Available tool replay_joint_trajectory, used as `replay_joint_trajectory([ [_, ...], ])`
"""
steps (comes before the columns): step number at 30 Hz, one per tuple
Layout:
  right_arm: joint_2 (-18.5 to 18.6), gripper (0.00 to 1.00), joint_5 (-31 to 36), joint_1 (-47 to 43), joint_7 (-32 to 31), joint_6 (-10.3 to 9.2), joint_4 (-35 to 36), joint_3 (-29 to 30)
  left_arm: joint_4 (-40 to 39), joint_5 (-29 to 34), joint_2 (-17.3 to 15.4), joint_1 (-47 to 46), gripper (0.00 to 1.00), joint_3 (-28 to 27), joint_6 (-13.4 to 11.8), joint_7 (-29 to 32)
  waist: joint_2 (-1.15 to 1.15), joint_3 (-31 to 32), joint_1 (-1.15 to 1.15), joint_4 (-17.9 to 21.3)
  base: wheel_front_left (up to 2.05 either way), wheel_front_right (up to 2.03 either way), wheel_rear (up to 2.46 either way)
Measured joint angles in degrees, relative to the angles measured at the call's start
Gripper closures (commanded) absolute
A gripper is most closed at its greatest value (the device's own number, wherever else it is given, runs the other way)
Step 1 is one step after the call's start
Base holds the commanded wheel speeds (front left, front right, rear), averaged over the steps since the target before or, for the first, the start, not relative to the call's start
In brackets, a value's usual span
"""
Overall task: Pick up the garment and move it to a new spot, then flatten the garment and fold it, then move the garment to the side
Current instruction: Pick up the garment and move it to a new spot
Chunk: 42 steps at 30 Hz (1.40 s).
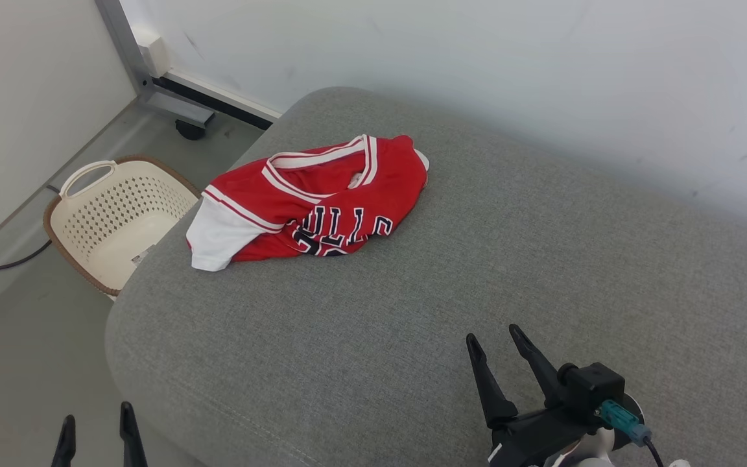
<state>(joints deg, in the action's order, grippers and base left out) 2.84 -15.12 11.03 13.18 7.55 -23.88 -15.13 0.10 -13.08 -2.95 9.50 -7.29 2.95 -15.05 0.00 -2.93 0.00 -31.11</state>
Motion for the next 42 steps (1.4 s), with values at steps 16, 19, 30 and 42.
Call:
replay_joint_trajectory([
  [16,0.0,0.00,3.4,-2.9,-0.2,0.00,3.1,5.3,20.0,0.1,-2.2,-20.2,0.00,10.9,4.1,3.4,0.00,-1.5,0.00,1.1,0.00,0.00,0.00],
  [19,0.3,0.00,5.2,-3.9,-2.1,0.00,6.3,6.1,26.1,-1.8,-2.7,-28.5,0.00,12.0,4.2,4.9,0.01,-2.5,0.01,1.7,0.00,0.00,0.00],
  [30,4.2,0.00,8.3,-2.7,-10.3,0.00,22.0,4.9,42.3,-11.9,-10.0,-52.6,0.00,17.1,4.5,17.3,0.01,-8.5,0.01,8.8,0.00,0.00,0.00],
  [42,6.2,0.00,9.2,-3.0,-13.7,0.00,32.9,5.7,53.4,-18.1,-16.6,-64.2,0.00,24.2,4.5,22.6,0.02,-20.8,0.02,18.3,0.00,0.00,0.00],
])
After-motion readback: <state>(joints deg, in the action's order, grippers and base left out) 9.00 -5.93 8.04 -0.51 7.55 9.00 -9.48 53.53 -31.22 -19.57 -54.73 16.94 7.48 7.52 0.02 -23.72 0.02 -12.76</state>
